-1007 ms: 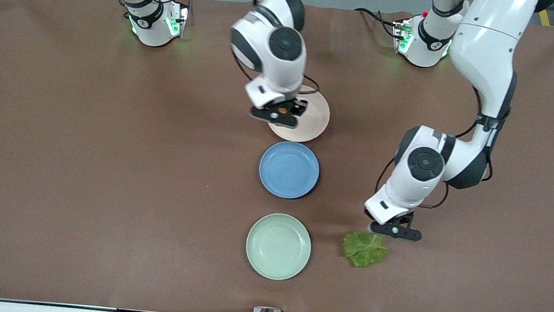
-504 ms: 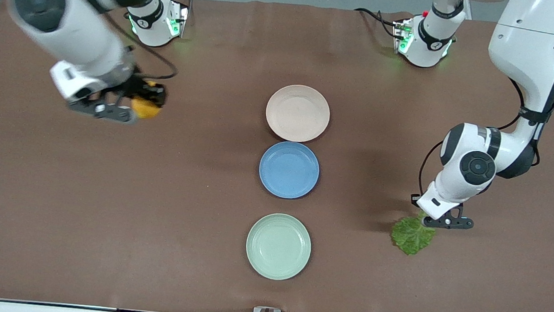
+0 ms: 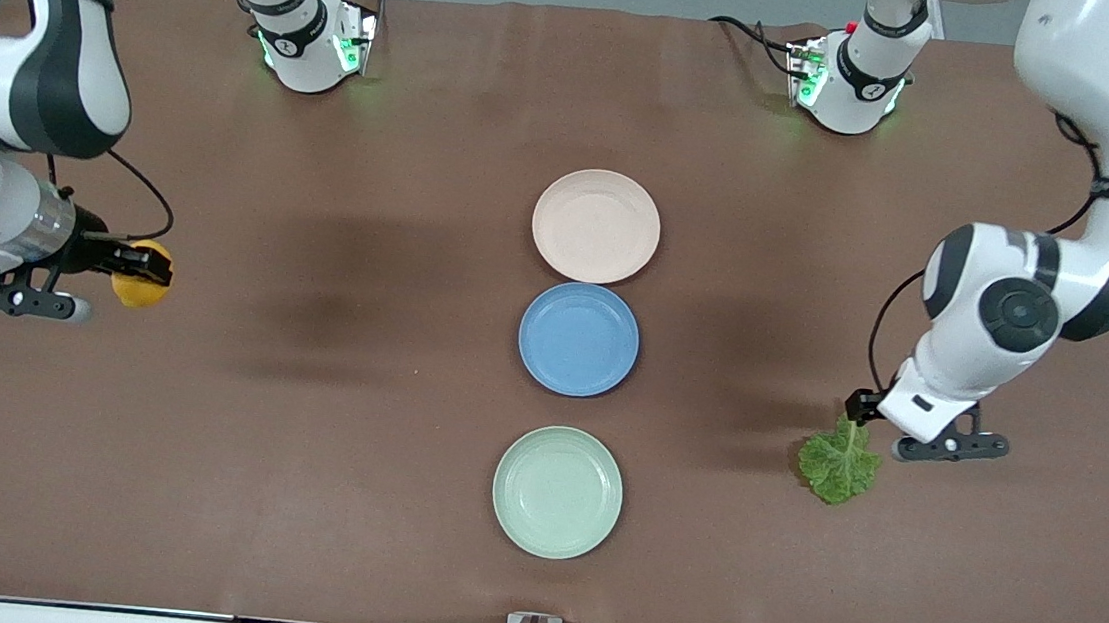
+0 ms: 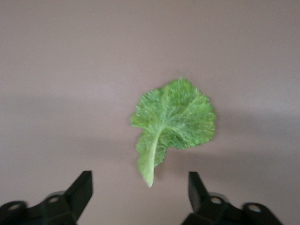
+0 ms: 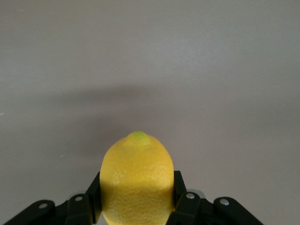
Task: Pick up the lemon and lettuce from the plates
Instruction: 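Lower the lemon and open the right gripper while the left gripper withdraws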
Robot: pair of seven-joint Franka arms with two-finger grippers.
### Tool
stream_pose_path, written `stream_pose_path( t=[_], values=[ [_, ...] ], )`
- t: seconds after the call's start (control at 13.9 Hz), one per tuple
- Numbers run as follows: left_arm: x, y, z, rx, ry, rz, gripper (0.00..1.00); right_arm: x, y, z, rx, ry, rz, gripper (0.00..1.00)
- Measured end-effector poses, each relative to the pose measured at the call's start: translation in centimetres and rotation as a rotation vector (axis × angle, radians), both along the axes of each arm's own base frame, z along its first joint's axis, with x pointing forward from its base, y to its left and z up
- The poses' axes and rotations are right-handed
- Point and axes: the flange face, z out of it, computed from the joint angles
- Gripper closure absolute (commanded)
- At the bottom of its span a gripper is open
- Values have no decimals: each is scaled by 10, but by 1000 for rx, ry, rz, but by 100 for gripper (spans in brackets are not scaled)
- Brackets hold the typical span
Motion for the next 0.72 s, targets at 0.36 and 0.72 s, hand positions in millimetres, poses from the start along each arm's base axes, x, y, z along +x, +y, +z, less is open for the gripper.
stream_pose_path(
  t=[0.36,0.72],
  values=[
    [-30,13,163,-18,-21,-67,0,10,-24,-99,12,46,-13,79],
    [-96,20,245,-118,56,-79,0,13,-30,-173,20,80,-22,78]
  ],
)
